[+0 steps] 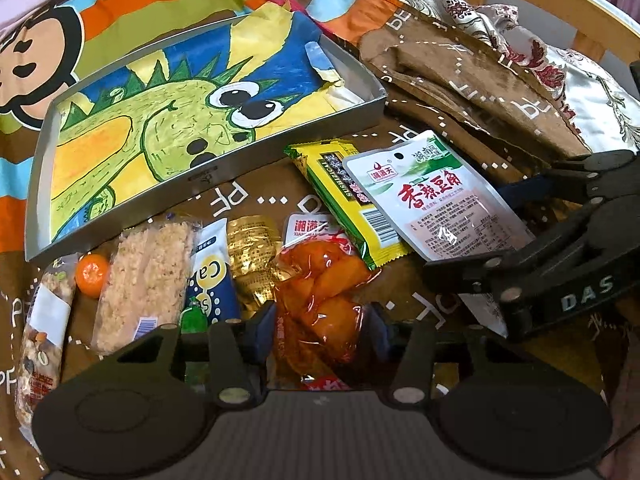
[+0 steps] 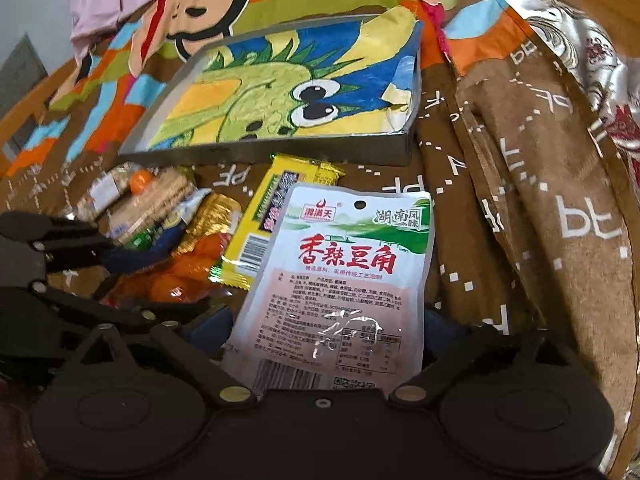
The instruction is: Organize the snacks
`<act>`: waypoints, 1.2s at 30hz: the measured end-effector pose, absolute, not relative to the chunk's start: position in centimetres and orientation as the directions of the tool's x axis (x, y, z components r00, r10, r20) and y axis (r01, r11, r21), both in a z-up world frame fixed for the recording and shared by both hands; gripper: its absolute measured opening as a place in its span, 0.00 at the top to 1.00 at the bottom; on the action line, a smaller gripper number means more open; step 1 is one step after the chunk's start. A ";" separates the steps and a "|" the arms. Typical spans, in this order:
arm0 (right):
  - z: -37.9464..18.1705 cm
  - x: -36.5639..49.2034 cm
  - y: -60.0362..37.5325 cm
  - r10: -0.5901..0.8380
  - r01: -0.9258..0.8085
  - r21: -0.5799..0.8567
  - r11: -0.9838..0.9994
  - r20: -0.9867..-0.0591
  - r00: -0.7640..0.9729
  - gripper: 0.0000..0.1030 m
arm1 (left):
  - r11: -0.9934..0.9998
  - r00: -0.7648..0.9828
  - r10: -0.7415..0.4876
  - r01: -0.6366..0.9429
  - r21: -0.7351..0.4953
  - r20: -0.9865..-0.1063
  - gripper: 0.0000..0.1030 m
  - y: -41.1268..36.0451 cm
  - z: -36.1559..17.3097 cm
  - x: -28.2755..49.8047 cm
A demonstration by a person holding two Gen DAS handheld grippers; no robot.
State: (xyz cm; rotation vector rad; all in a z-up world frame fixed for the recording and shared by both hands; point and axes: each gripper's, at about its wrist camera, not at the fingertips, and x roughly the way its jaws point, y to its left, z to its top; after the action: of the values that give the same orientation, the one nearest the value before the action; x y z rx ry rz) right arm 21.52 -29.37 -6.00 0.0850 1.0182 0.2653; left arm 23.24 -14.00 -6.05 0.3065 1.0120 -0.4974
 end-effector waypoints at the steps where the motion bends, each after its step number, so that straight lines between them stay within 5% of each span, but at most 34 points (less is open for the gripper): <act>1: -6.1 21.6 -29.3 0.256 -0.182 0.189 0.965 -0.831 0.494 0.03 | 0.846 0.434 -0.256 0.533 0.017 -0.864 0.48 -13.9 -6.1 23.2; 8: -6.7 21.8 -28.9 0.242 -0.208 0.159 0.965 -0.844 0.479 0.02 | 0.830 0.451 -0.253 0.555 0.047 -0.856 0.49 -14.0 -6.4 22.8; 19: -5.2 20.0 -29.3 0.232 -0.227 0.125 0.966 -0.809 0.540 0.26 | 0.846 0.440 -0.244 0.532 0.032 -0.864 0.49 -13.0 -6.0 21.7; 23: -5.1 20.1 -29.5 0.247 -0.220 0.148 0.964 -0.800 0.547 0.28 | 0.852 0.443 -0.246 0.523 0.026 -0.862 0.49 -12.9 -6.0 21.6; 28: -5.8 21.0 -29.7 0.302 -0.201 0.230 0.952 -0.815 0.495 0.09 | 0.859 0.440 -0.259 0.512 0.003 -0.860 0.49 -12.7 -6.0 21.5; 36: -6.7 21.0 -27.8 0.255 -0.277 0.133 0.952 -0.845 0.470 0.01 | 0.859 0.431 -0.290 0.511 -0.033 -0.854 0.49 -11.9 -5.9 21.6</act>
State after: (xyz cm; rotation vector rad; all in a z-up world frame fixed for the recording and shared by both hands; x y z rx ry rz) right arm 20.97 -27.85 -6.66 -0.0237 1.0309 0.3263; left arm 21.57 -11.86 -5.89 0.2457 1.0083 -0.5057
